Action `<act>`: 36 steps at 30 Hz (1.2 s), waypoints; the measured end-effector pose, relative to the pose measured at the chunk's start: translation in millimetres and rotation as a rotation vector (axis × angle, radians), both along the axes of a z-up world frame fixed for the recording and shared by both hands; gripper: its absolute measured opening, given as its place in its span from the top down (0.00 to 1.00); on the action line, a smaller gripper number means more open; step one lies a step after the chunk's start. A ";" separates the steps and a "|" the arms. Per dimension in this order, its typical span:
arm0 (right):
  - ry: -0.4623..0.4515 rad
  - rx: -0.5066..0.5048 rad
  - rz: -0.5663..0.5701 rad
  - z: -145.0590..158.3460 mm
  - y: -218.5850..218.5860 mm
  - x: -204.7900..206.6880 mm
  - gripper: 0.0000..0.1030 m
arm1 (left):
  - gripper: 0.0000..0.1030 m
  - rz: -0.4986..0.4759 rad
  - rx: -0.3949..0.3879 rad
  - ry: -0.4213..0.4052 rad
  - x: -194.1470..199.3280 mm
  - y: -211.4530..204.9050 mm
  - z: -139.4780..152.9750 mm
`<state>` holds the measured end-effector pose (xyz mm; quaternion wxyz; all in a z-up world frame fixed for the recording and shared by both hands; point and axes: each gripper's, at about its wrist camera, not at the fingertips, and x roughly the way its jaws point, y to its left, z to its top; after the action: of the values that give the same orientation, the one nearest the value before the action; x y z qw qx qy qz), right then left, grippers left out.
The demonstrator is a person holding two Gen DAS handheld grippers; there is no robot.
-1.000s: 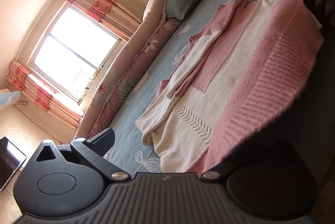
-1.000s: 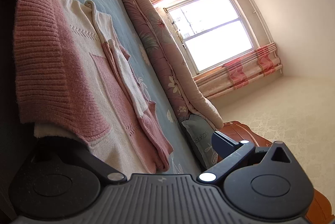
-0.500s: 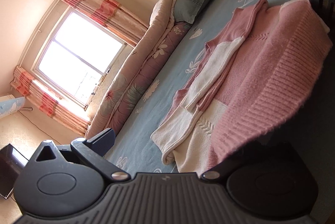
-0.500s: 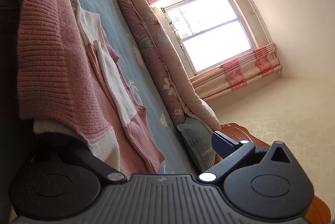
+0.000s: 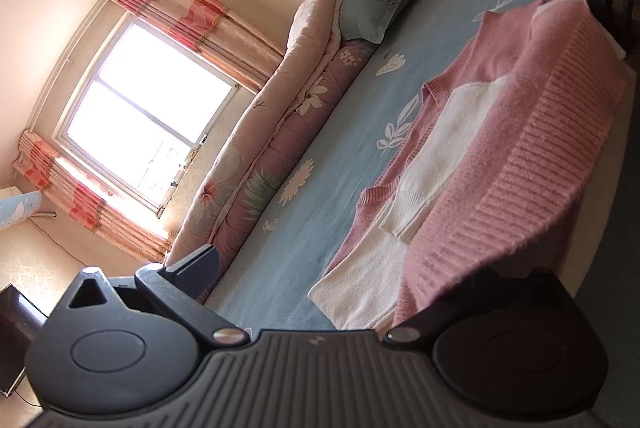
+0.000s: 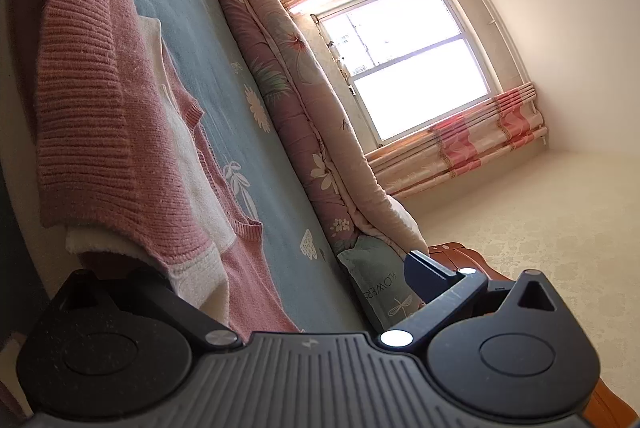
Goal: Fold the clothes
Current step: 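Lift the hem with both grippers and fold it over toward the collar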
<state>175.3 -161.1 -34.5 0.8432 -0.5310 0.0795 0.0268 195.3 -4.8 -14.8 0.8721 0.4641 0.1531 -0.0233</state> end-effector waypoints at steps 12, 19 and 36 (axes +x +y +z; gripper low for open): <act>-0.014 0.009 -0.016 3.4 3.3 82.5 0.00 | 0.00 0.013 0.015 -0.016 76.0 4.2 -5.3; 0.030 0.017 -0.024 -9.6 0.0 124.9 0.00 | 0.00 0.014 0.009 0.008 117.5 5.3 -21.0; 0.401 0.337 0.012 -1.3 -28.7 158.6 0.00 | 0.01 -0.005 -0.112 0.225 154.0 22.4 -42.5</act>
<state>333.9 -189.8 -35.8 0.8870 -0.3676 0.2362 0.1492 349.3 17.6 -57.3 0.8740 0.4095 0.2473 -0.0860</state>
